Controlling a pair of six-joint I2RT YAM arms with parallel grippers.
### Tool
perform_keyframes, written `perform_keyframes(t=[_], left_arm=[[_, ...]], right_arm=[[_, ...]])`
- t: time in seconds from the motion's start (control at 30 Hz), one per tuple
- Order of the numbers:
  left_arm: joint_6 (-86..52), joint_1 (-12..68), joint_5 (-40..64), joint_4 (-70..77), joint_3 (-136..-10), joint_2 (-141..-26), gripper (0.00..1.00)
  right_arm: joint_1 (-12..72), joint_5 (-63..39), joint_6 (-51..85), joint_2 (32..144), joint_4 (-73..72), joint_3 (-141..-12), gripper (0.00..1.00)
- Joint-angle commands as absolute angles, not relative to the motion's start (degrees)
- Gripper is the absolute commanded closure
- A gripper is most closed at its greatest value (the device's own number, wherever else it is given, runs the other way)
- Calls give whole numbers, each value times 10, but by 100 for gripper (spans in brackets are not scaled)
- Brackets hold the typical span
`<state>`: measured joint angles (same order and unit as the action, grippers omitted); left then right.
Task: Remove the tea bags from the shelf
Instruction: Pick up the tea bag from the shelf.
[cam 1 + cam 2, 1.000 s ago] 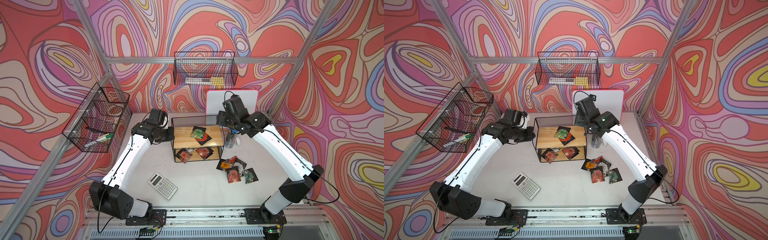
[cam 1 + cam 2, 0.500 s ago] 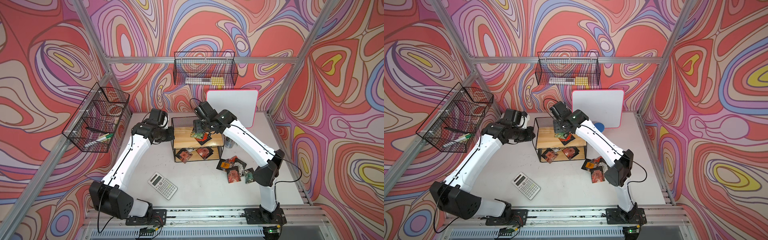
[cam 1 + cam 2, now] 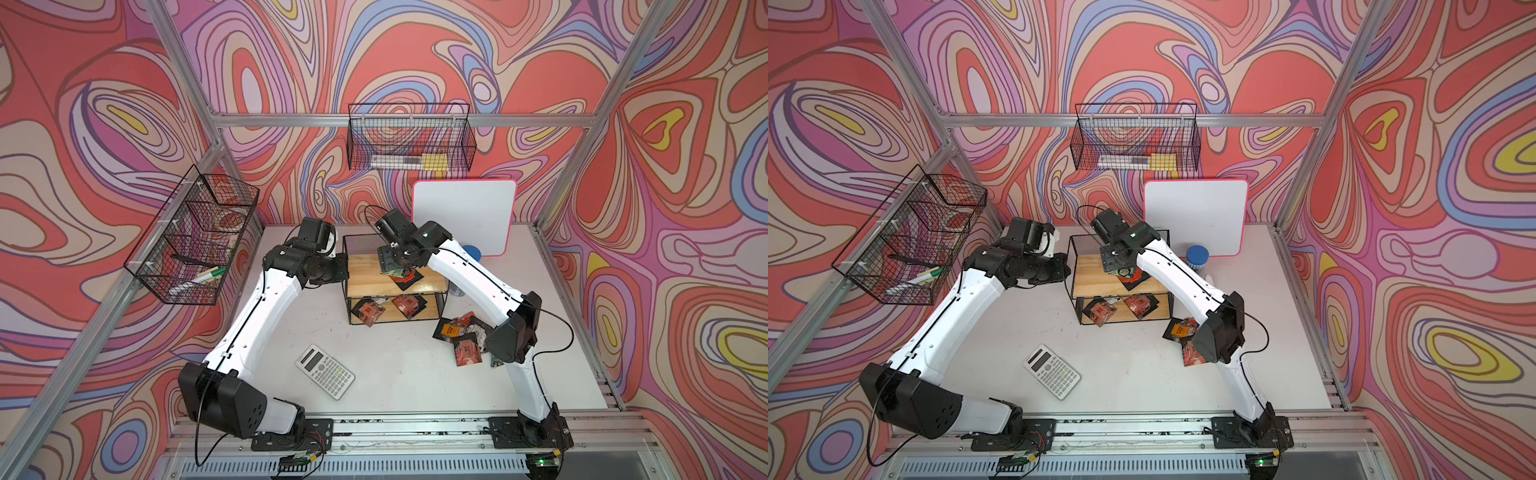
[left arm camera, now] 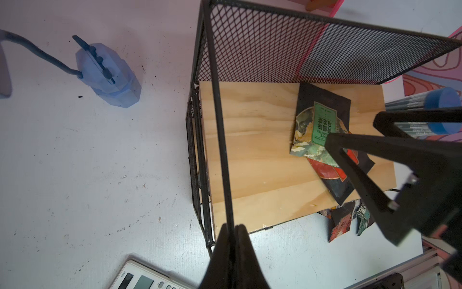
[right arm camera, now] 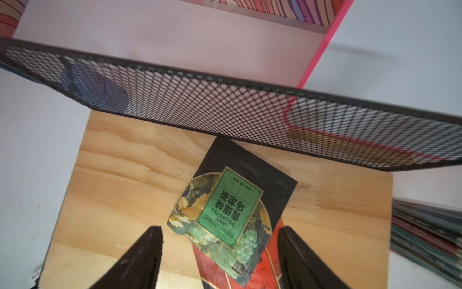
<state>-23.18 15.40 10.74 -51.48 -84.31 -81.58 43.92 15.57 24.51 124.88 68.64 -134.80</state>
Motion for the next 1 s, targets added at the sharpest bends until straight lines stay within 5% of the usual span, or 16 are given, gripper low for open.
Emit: perform_keyframes(t=[0.0, 0.53, 0.97], left_arm=[[-234, 154, 103, -528, -859, -816, 100], [-232, 154, 104, -530, -860, -816, 100], [-231, 154, 104, -530, -862, -815, 100]], right_arm=[[439, 171, 240, 1262, 684, -1358, 24], [435, 149, 249, 1296, 661, -1318, 22], [436, 140, 265, 1277, 663, -1272, 41]])
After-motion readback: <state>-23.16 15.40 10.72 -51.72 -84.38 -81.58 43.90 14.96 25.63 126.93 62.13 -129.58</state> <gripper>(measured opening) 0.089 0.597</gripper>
